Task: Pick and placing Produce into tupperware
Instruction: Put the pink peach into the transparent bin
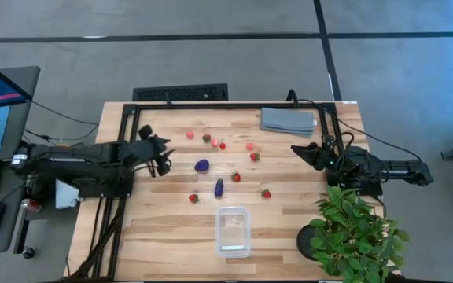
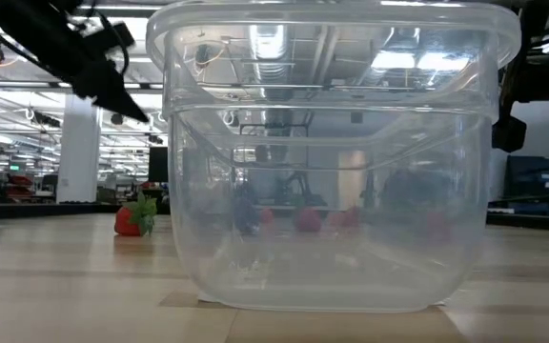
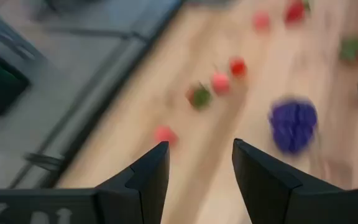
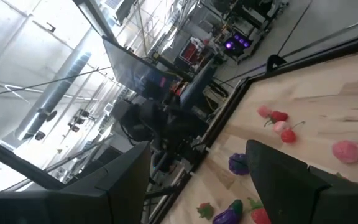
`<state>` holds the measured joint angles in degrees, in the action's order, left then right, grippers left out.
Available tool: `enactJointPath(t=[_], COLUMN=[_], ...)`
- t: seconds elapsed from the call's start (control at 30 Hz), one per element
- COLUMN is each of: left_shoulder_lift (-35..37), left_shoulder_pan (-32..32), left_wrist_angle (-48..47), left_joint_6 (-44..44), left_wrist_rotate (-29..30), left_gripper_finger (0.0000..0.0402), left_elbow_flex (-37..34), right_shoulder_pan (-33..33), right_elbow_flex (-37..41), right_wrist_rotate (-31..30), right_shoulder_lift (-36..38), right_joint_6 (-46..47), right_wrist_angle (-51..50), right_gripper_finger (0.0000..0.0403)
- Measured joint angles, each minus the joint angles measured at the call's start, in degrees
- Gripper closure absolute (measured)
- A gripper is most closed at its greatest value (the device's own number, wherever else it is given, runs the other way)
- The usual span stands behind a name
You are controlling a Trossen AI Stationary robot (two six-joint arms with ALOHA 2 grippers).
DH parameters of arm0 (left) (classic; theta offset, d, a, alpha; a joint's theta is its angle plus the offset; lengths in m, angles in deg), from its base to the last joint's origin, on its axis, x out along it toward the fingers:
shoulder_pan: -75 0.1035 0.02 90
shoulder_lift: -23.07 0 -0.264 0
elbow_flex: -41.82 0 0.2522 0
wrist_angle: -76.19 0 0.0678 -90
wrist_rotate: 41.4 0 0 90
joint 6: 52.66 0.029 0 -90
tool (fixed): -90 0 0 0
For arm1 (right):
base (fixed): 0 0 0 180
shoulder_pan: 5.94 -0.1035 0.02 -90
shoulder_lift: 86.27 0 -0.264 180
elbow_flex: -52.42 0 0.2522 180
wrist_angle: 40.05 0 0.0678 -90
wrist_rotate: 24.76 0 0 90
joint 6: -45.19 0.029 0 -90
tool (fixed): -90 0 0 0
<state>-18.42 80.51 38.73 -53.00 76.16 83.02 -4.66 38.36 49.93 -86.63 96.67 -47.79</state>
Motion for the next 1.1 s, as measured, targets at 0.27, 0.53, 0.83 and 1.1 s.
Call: enactJointPath(t=[0.27, 0.53, 0.83, 1.1], left_shoulder_lift=[-11.8, -22.7, -40.4, -49.7], left_shoulder_pan=[12.3, 28.8, 33.1, 33.2], left_wrist_angle=[-1.2, -4.3, -11.1, -15.1], left_joint_6=[7.3, 12.2, 21.8, 30.2], left_wrist_rotate=[-19.9, -30.9, -36.1, -33.1], left_gripper_finger=[0.0235, 0.0235, 0.0235, 0.0235], left_elbow_flex=[6.1, 14.4, 24.9, 31.3], right_shoulder_pan=[-0.5, -0.5, -0.5, -0.5], right_elbow_flex=[0.0, 0.0, 0.0, 0.0], right_wrist_rotate=[0.0, 0.0, 0.0, 0.0], right_shoulder_lift=[0.0, 0.0, 0.0, 0.0], right_joint_6=[1.0, 0.9, -0.5, -0.5], right_wrist_angle=[0.0, 0.0, -0.5, -0.5], right_gripper_finger=[0.0117, 0.0117, 0.0117, 0.0117])
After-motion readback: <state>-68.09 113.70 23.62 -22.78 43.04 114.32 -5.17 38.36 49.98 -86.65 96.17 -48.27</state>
